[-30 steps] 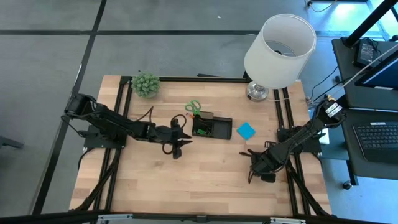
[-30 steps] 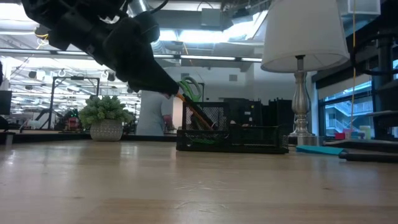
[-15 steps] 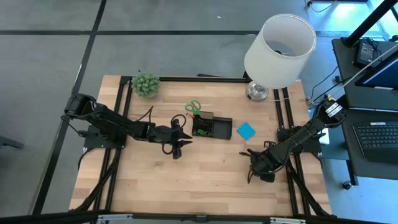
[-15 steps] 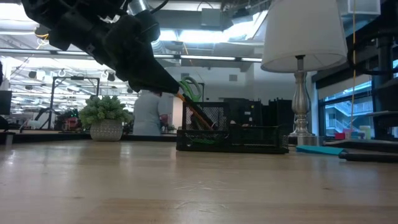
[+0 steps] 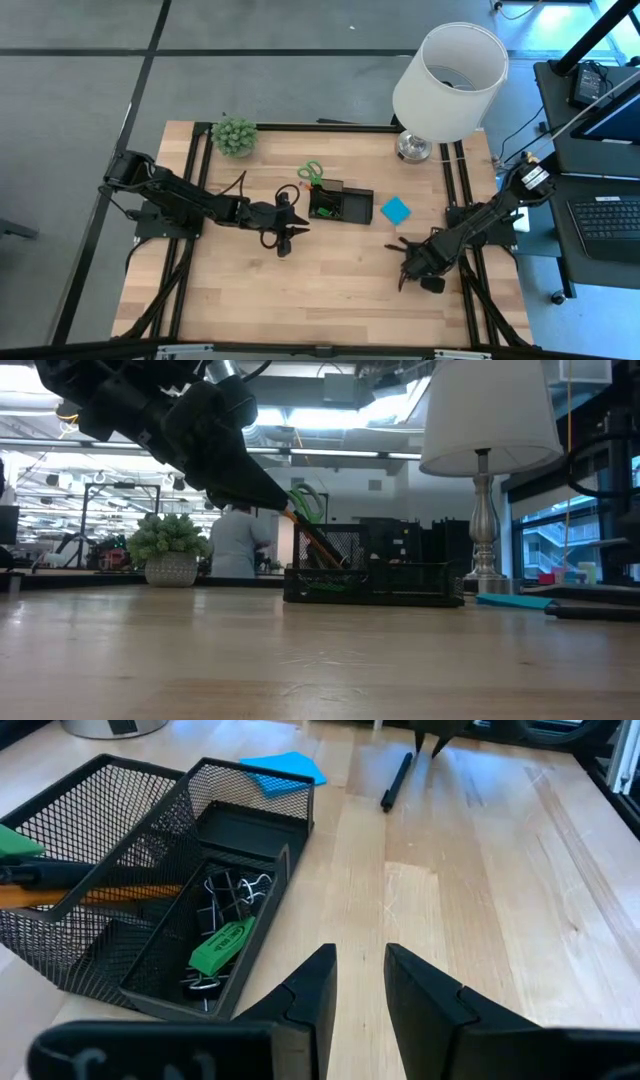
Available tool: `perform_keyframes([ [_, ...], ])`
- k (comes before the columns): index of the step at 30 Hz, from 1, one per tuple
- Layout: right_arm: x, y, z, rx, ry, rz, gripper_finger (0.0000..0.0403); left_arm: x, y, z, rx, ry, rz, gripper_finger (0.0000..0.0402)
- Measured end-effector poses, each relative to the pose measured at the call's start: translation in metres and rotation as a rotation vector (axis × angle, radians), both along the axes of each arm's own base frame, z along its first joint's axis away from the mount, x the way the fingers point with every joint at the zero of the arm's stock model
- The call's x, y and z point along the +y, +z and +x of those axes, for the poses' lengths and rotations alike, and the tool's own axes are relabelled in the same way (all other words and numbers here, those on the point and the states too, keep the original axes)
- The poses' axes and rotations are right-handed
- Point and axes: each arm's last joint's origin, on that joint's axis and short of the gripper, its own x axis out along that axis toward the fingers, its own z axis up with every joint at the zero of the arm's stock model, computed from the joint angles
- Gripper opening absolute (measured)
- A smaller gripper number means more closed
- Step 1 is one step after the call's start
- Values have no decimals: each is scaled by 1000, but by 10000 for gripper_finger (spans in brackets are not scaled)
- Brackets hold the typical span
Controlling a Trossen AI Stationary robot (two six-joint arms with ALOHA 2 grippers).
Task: Pick and place office supplies into organizer
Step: Put the black pen into the black organizer
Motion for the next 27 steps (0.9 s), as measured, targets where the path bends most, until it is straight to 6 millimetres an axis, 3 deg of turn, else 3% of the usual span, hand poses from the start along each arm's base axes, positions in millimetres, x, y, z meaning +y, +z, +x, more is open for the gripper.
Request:
perform_keyframes([
  [9,-5,-1,-5,11,16,-84,96,0,0,0,1,-1,2,82],
  [27,-5,-1,-3,-28,54,-88,97,0,0,0,1,-1,3,82],
])
